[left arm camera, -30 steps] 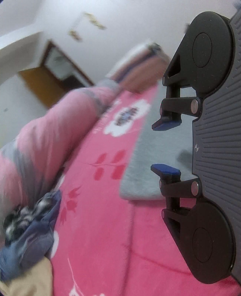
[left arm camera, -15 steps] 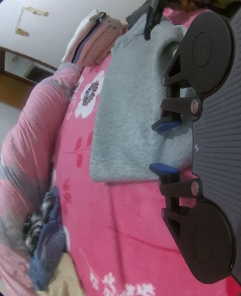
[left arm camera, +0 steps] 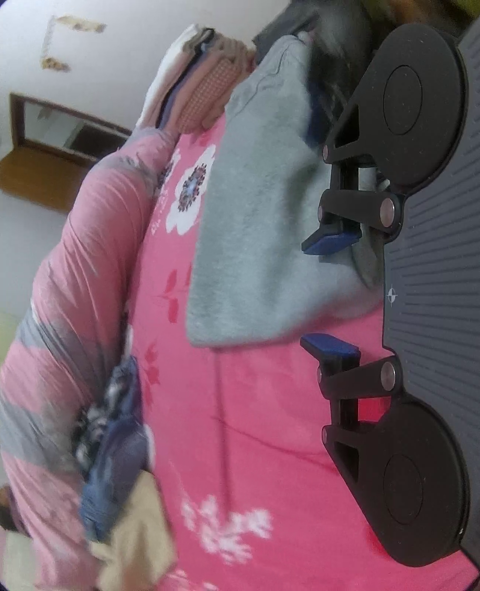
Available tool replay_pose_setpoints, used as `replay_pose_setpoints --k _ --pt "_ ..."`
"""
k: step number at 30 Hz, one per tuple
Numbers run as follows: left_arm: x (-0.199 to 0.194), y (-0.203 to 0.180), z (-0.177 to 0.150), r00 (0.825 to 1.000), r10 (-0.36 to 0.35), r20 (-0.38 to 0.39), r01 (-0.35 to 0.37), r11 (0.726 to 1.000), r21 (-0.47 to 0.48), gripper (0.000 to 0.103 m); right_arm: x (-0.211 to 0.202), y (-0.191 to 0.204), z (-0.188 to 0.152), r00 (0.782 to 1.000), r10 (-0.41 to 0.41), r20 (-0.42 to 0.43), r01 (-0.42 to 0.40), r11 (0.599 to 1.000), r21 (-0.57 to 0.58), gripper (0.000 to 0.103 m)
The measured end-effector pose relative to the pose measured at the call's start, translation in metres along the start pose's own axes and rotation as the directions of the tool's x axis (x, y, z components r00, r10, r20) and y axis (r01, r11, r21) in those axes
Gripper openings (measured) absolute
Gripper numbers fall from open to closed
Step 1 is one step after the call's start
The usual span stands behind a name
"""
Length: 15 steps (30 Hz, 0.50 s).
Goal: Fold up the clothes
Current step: 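Move both open grippers back over the folded grey fleece edge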
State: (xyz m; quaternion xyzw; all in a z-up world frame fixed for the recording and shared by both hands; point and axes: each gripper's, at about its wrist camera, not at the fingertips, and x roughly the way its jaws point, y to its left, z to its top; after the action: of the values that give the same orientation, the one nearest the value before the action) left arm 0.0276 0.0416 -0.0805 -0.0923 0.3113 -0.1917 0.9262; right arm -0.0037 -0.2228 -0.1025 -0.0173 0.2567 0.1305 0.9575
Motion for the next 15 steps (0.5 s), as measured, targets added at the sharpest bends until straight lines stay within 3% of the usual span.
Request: replay_pose_setpoints --k 5,10,13,15 --pt "-0.017 -0.004 0.005 0.998 -0.001 0.061 0.002 1.0 -0.011 0.047 -0.019 -0.012 0.015 1.0 0.01 0.021 -0.013 0.988 0.152 0.032" --pt "-0.005 -0.042 0.026 0.991 -0.1 0.094 0.095 0.994 0.06 0.051 -0.054 -0.033 0.015 0.991 -0.015 0.135 -0.021 0.966 0.258 0.032" --pt "0.021 -0.072 0.027 0.988 -0.152 0.032 0.147 0.981 0.129 0.055 -0.064 -0.034 0.01 0.988 -0.059 0.143 0.022 0.968 0.248 0.032" --pt "0.042 -0.089 0.02 0.99 -0.134 -0.036 0.138 0.974 0.182 0.056 -0.064 -0.037 0.003 0.99 -0.111 0.091 0.088 0.97 0.227 0.032"
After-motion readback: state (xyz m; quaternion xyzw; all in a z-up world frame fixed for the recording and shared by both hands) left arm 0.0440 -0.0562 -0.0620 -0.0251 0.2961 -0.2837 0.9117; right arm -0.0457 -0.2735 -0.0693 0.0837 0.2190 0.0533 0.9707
